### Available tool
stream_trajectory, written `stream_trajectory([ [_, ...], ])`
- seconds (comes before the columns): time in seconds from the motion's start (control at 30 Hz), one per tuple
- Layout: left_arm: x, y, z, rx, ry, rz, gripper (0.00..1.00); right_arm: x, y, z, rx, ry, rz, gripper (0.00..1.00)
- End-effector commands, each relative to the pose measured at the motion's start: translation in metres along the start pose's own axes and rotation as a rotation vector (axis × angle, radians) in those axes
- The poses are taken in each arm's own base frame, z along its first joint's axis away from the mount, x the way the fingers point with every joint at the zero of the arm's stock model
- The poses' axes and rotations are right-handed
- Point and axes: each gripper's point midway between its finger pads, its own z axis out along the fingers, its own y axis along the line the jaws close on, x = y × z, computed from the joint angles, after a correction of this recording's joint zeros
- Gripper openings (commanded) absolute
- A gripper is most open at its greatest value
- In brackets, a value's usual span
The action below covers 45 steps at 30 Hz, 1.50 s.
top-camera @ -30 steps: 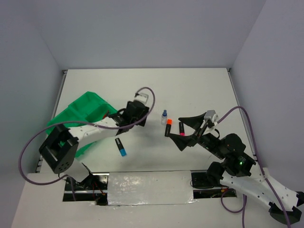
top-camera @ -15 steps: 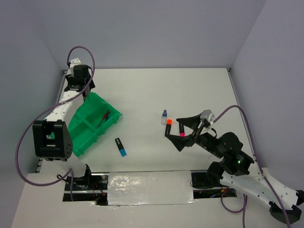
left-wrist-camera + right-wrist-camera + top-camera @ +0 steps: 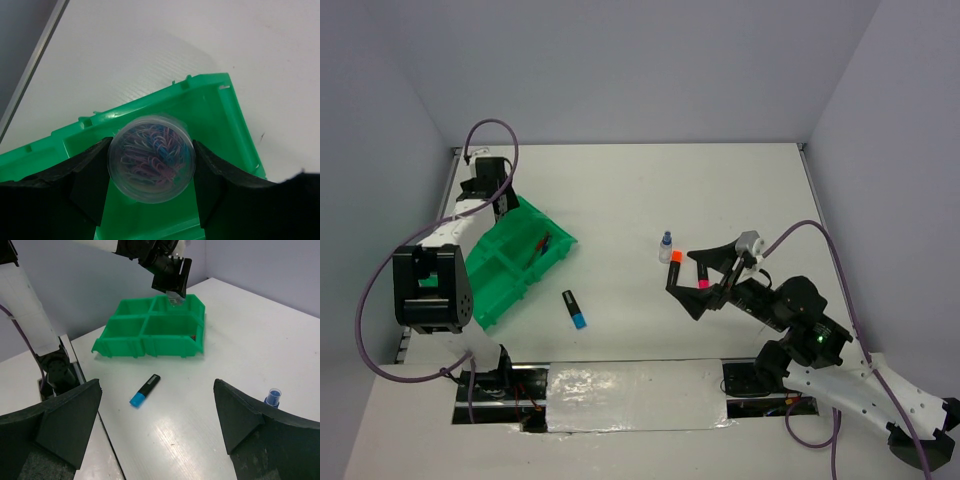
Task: Sort the stationery into containers
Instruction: Place the stationery in the storage box, then pick up the stationery from the center of the board.
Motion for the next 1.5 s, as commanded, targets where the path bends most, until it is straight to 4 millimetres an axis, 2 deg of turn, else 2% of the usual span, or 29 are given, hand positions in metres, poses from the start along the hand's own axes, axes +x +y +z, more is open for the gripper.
stream_trajectory([
  [0.0, -0.012, 0.000, -0.006, 0.011, -0.049, -0.035, 0.56, -0.009, 0.003, 0.002, -0.015, -0.021, -0.016, 1.00],
  [0.1, -0.012, -0.002, -0.008, 0.024, -0.046, -0.034, 0.68, -0.008, 0.003, 0.002, -0.018, -0.019, -0.016, 1.00],
  [0.13, -0.009, -0.002, -0.008, 0.028, -0.043, -0.030, 0.75, -0.008, 0.003, 0.002, -0.018, -0.019, -0.016, 1.00],
  [0.23, -0.010, -0.005, -0.010, 0.037, -0.045, -0.031, 0.83, -0.008, 0.003, 0.002, -0.018, -0.017, -0.017, 1.00],
  [0.27, -0.012, -0.008, -0.012, 0.046, -0.045, -0.030, 0.88, -0.008, 0.003, 0.003, -0.018, -0.016, -0.018, 1.00],
  [0.3, -0.013, -0.011, -0.013, 0.056, -0.046, -0.031, 0.99, -0.009, 0.003, 0.003, -0.018, -0.017, -0.018, 1.00],
  [0.37, -0.014, -0.020, -0.017, 0.078, -0.048, -0.019, 0.99, -0.009, 0.003, 0.003, -0.021, -0.015, -0.018, 1.00],
  [0.47, -0.018, -0.022, -0.024, 0.078, -0.051, -0.026, 0.99, -0.008, 0.003, 0.004, -0.020, -0.012, -0.018, 1.00],
  [0.53, -0.030, -0.046, -0.044, 0.150, -0.089, -0.007, 0.99, -0.010, 0.003, 0.003, -0.018, -0.019, -0.017, 1.00],
  [0.57, -0.040, -0.069, -0.068, 0.232, -0.135, 0.012, 0.99, -0.010, 0.002, 0.003, -0.009, -0.022, -0.015, 1.00],
  [0.6, -0.040, -0.086, -0.083, 0.299, -0.156, 0.028, 0.99, -0.011, 0.000, 0.002, 0.004, -0.026, -0.011, 1.00],
  [0.63, -0.045, -0.119, -0.115, 0.418, -0.216, 0.060, 0.99, -0.015, -0.007, 0.000, 0.045, -0.044, -0.006, 1.00],
  [0.7, -0.034, -0.154, -0.147, 0.562, -0.227, 0.098, 0.99, -0.019, -0.019, -0.005, 0.117, -0.081, 0.017, 1.00],
  [0.73, -0.029, -0.181, -0.178, 0.674, -0.258, 0.114, 0.99, -0.029, -0.023, -0.013, 0.149, -0.128, 0.023, 1.00],
  [0.77, -0.011, -0.192, -0.187, 0.731, -0.243, 0.134, 0.99, -0.031, -0.035, -0.019, 0.218, -0.159, 0.039, 1.00],
  [0.8, -0.004, -0.206, -0.202, 0.808, -0.261, 0.139, 0.99, -0.034, -0.040, -0.024, 0.247, -0.185, 0.046, 1.00],
  [0.83, 0.015, -0.227, -0.235, 0.956, -0.266, 0.178, 0.99, -0.044, -0.044, -0.035, 0.275, -0.241, 0.058, 1.00],
  [0.87, 0.027, -0.239, -0.249, 1.050, -0.303, 0.187, 0.99, -0.043, -0.058, -0.043, 0.354, -0.267, 0.078, 1.00],
  [0.9, 0.038, -0.249, -0.266, 1.135, -0.339, 0.253, 0.99, -0.044, -0.063, -0.048, 0.388, -0.291, 0.091, 1.00],
  [0.93, 0.064, -0.265, -0.294, 1.246, -0.336, 0.322, 0.99, -0.041, -0.070, -0.053, 0.426, -0.304, 0.103, 1.00],
  [1.0, 0.092, -0.279, -0.314, 1.320, -0.362, 0.426, 0.99, -0.045, -0.084, -0.068, 0.514, -0.353, 0.140, 1.00],
  [1.03, 0.106, -0.286, -0.310, 1.320, -0.340, 0.460, 0.99, -0.046, -0.087, -0.070, 0.530, -0.365, 0.147, 1.00],
  [1.07, 0.111, -0.291, -0.312, 1.328, -0.339, 0.492, 0.99, -0.048, -0.087, -0.072, 0.533, -0.374, 0.153, 1.00],
  [1.1, 0.126, -0.298, -0.309, 1.339, -0.313, 0.528, 0.99, -0.048, -0.086, -0.072, 0.529, -0.373, 0.151, 1.00],
  [1.2, 0.131, -0.310, -0.311, 1.341, -0.340, 0.557, 0.99, -0.046, -0.084, -0.067, 0.514, -0.352, 0.135, 1.00],
  [1.3, 0.139, -0.321, -0.294, 1.293, -0.331, 0.583, 0.99, -0.041, -0.083, -0.064, 0.511, -0.313, 0.122, 1.00],
  [1.33, 0.136, -0.325, -0.294, 1.290, -0.339, 0.584, 0.99, -0.041, -0.083, -0.063, 0.508, -0.310, 0.121, 1.00],
  [1.4, 0.142, -0.331, -0.283, 1.260, -0.333, 0.608, 0.99, -0.040, -0.081, -0.061, 0.498, -0.304, 0.117, 1.00],
  [1.47, 0.144, -0.335, -0.279, 1.257, -0.340, 0.613, 0.99, -0.040, -0.081, -0.061, 0.495, -0.305, 0.116, 1.00],
])
